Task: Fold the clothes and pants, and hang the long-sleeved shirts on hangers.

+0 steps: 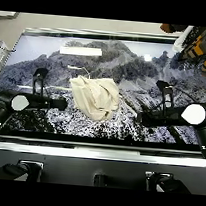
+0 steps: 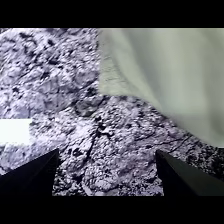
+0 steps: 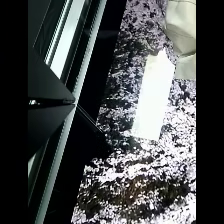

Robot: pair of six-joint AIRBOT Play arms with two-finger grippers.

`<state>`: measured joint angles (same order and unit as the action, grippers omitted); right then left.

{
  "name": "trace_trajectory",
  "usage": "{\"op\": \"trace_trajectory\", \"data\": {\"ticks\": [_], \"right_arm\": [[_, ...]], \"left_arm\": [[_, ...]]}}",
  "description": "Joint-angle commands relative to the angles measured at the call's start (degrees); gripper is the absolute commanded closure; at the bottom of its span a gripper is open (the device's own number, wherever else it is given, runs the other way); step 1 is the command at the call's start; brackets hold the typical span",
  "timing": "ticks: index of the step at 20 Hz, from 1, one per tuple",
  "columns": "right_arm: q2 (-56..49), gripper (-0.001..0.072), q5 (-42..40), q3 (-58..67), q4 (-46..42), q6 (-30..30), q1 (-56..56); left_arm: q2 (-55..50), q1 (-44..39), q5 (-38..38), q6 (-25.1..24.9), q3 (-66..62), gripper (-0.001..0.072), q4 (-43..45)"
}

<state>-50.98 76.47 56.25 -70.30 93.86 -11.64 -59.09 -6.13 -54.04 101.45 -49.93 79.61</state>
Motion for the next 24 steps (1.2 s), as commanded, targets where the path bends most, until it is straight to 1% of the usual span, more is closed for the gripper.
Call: {"op": "trace_trajectory", "data": {"ticks": [1,2,3,4,6,9,10,11,13,15,16,17,21,22,23,24], "right_arm": [[-0.02,0.069,1.05,0.04,0.87,0.09,-0.02],[-0.02,0.069,1.03,0.04,0.85,0.48,-0.02],[-0.02,0.0685,1.01,0.04,0.87,0.48,-0.02],[-0.02,0.0685,1.03,0.04,0.85,0.48,-0.02],[-0.02,0.0685,1.03,0.04,0.87,0.72,-0.02],[-0.02,0.0683,1.01,0.04,0.83,2.67,-0.02],[-0.02,0.0672,0.85,0.04,0.83,2.99,-0.04],[-0.02,0.0631,0.55,0.04,0.85,3.04,-0.02],[-0.02,0.0628,-0.17,0.04,0.9,3.08,-0.04],[-0.02,0.0628,-1.4,0.04,0.87,3.08,-0.02],[-0.02,0.0627,-2.25,0.04,0.9,3.1,-0.04],[-0.02,0.0627,-3.41,0.04,0.87,3.54,-0.02],[-0.02,0.0627,-8.55,0.04,0.85,5.49,-0.02],[-0.02,0.0627,-10.78,0.04,0.79,6.64,-0.02],[-0.02,0.0627,-13.88,0.04,0.2,9.57,0.0],[-0.04,0.0623,-17.33,0.04,-1.84,15.04,0.07]], "left_arm": [[-2.67,13.94,6.32,-18.47,9.53,-0.0006,-28.22],[-4.96,16.92,6.56,-25.77,10.73,-0.0005,-36.39],[-7.63,18.45,6.23,-30.12,10.86,-0.0004,-41.31],[-10.58,18.97,6.08,-33.27,10.67,-0.0005,-45.09],[-15.96,18.62,6.14,-37.27,10.21,-0.0004,-50.71],[-21.81,17.9,6.14,-40.02,9.09,-0.0005,-57.07],[-23.17,17.51,6.4,-40.13,8.5,-0.0005,-57.92],[-24.22,17.03,6.64,-40.13,7.85,-0.0005,-58.53],[-25.92,15.82,7.26,-39.82,6.16,-0.0004,-58.71],[-27.45,14.19,8.28,-38.23,4.98,0.0,-58.66],[-28.09,13.57,9.16,-37.42,4.94,0.007,-58.66],[-28.65,13.11,9.97,-36.89,4.98,0.0112,-58.64],[-29.16,12.83,10.21,-36.87,4.96,0.0116,-58.71],[-29.16,12.83,10.16,-36.89,4.96,0.0257,-58.73],[-29.16,12.83,10.16,-36.94,4.96,0.0463,-58.71],[-29.16,12.83,10.14,-36.94,4.96,0.0643,-58.71]]}}
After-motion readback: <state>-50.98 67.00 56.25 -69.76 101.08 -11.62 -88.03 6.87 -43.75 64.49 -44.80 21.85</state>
